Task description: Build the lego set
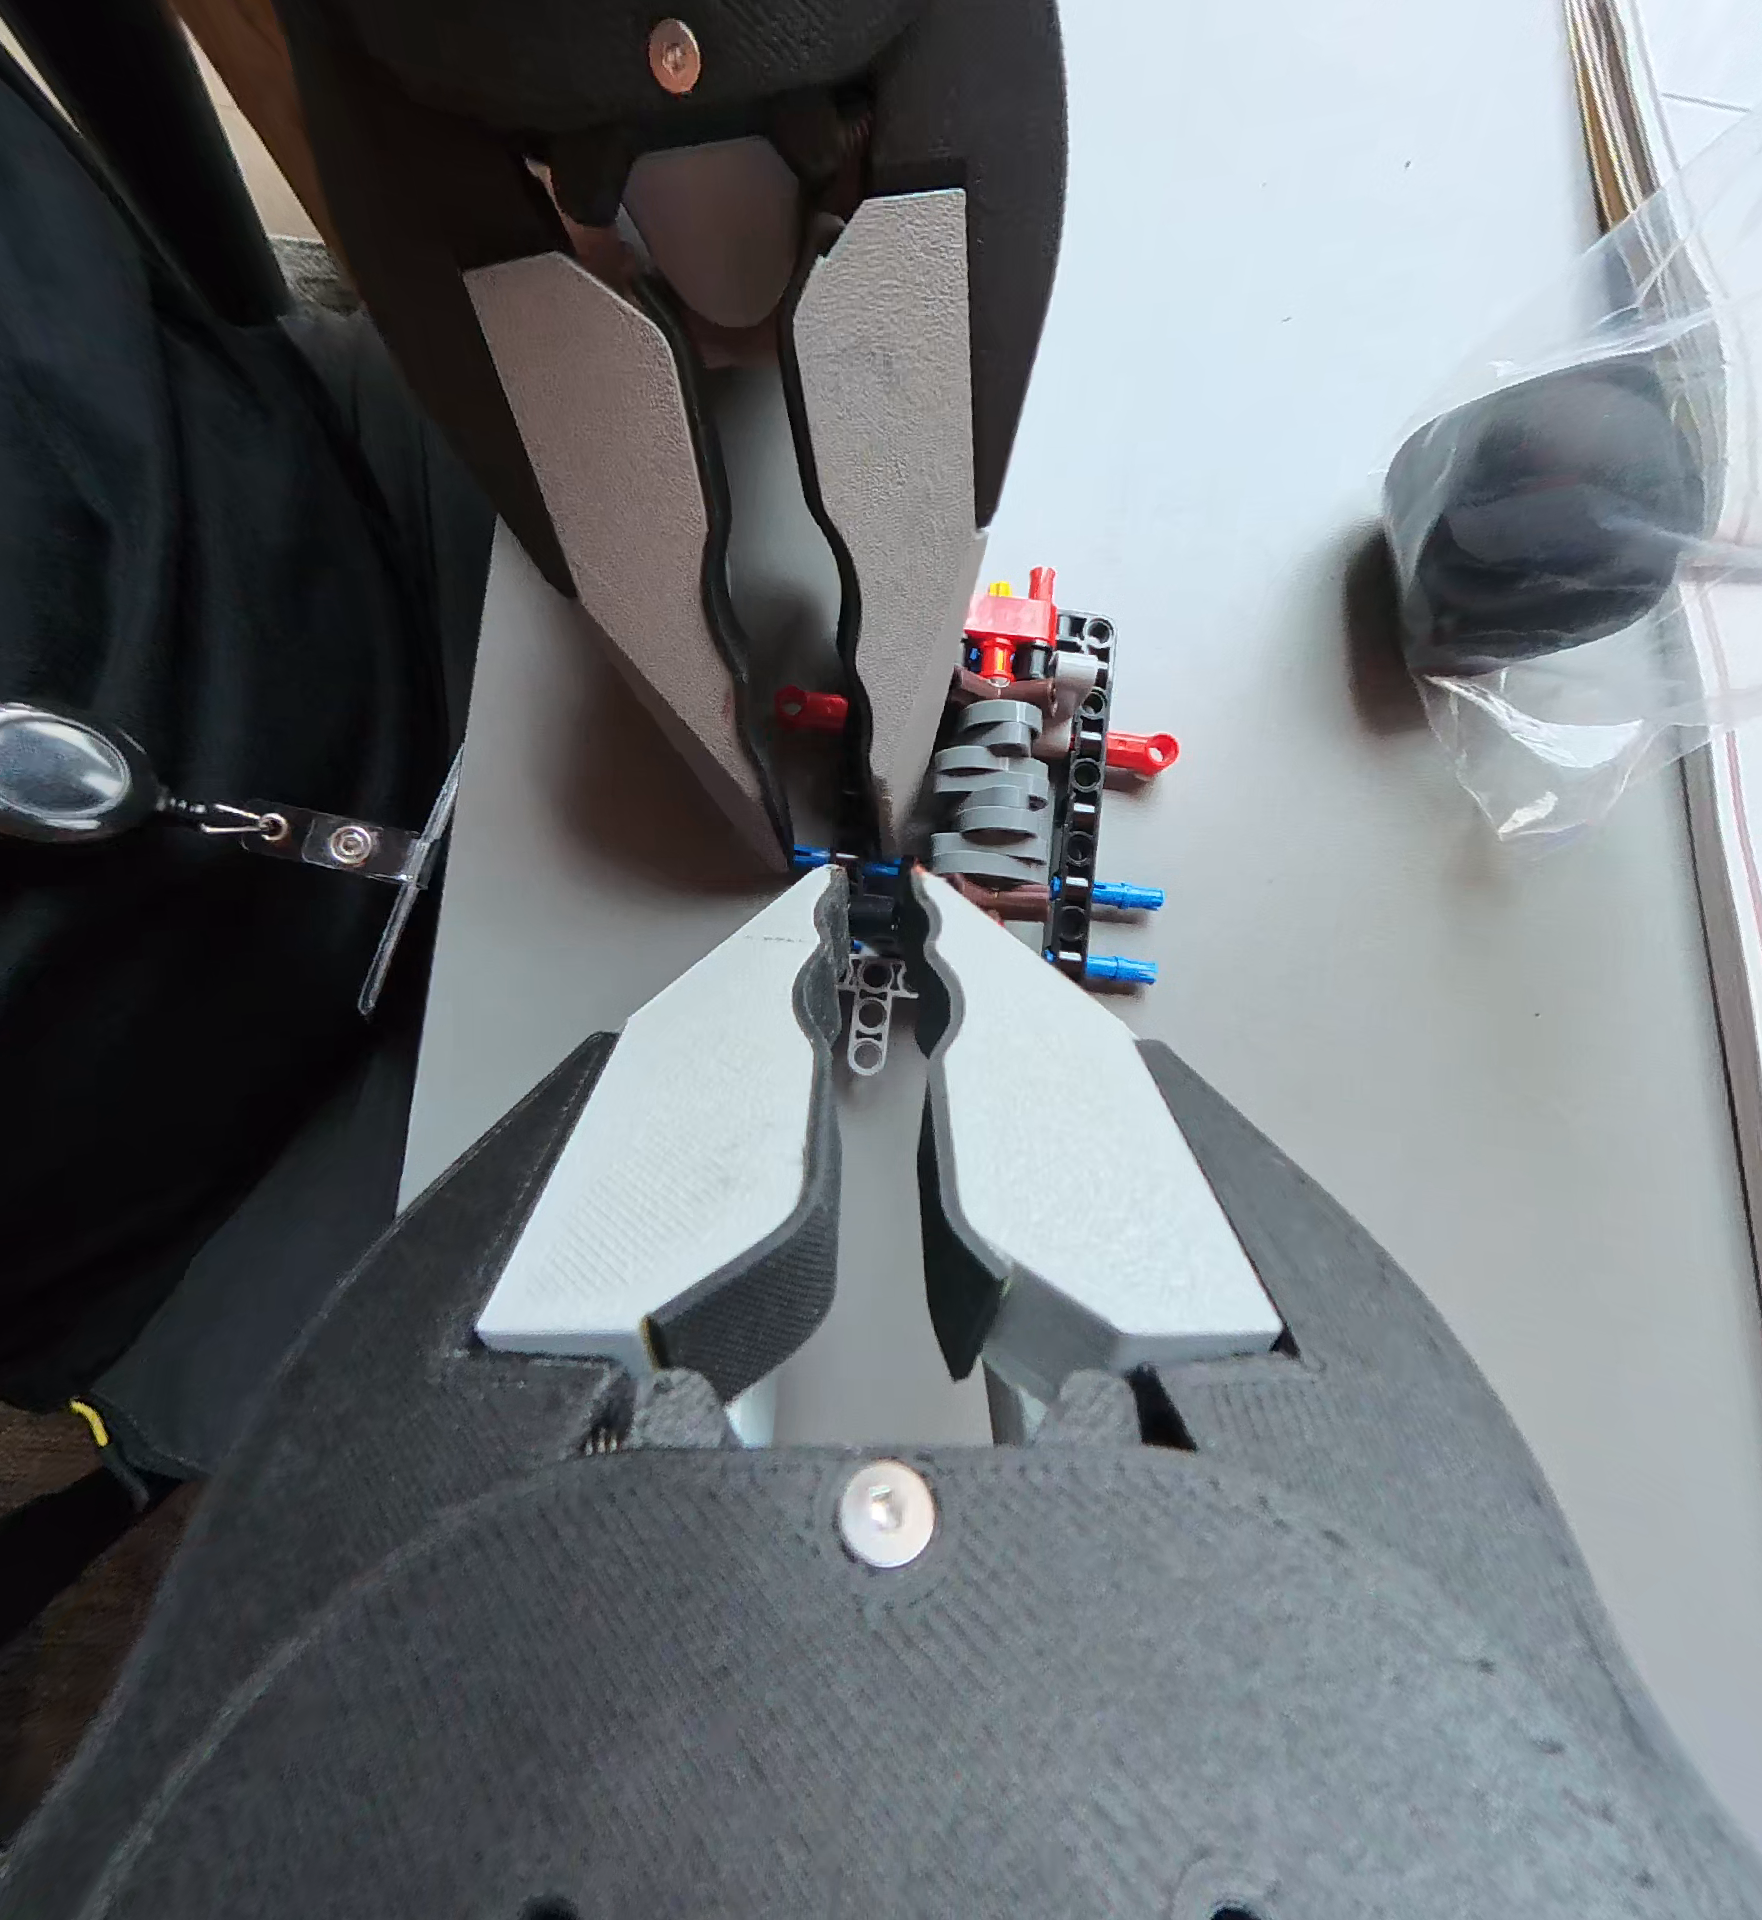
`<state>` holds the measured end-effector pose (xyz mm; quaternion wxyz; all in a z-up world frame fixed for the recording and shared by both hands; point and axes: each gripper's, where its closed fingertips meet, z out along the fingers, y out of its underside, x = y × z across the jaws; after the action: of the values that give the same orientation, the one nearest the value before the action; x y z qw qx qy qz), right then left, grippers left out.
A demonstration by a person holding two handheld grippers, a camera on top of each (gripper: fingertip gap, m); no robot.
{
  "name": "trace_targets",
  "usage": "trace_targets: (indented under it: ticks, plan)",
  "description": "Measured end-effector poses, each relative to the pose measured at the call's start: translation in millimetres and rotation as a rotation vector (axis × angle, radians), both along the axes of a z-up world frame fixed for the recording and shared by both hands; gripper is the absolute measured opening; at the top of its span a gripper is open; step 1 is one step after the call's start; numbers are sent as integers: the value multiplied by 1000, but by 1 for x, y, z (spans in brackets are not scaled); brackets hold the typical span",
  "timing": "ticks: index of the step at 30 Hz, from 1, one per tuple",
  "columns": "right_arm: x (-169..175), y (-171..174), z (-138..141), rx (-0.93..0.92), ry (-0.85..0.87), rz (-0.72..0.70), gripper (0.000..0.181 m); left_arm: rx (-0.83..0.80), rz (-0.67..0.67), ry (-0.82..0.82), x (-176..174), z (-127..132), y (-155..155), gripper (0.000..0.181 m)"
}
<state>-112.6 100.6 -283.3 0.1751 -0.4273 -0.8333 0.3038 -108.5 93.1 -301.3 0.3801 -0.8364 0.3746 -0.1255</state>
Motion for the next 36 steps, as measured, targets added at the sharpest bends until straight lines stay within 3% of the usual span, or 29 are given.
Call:
trace_targets:
  ticks: [11, 18, 30, 33, 36]
  plan:
    - [0, 1, 1, 16, 16, -7, 6, 18, -4, 11, 1, 1, -1, 22]
    - [-2, -5, 0, 190, 91, 45, 6, -5, 11, -4, 0, 0, -11, 29]
    - [-1, -7, 0, 160, 73, 39, 6, 37, 43, 17, -7, 3, -18, 28]
    - [0, -6, 0, 160, 71, 38, 6, 25, 48, -55, -8, 13, -22, 28]
    - [1, -5, 0, 157, 69, 36, 6, 52, 79, -186, -19, 42, -21, 30]
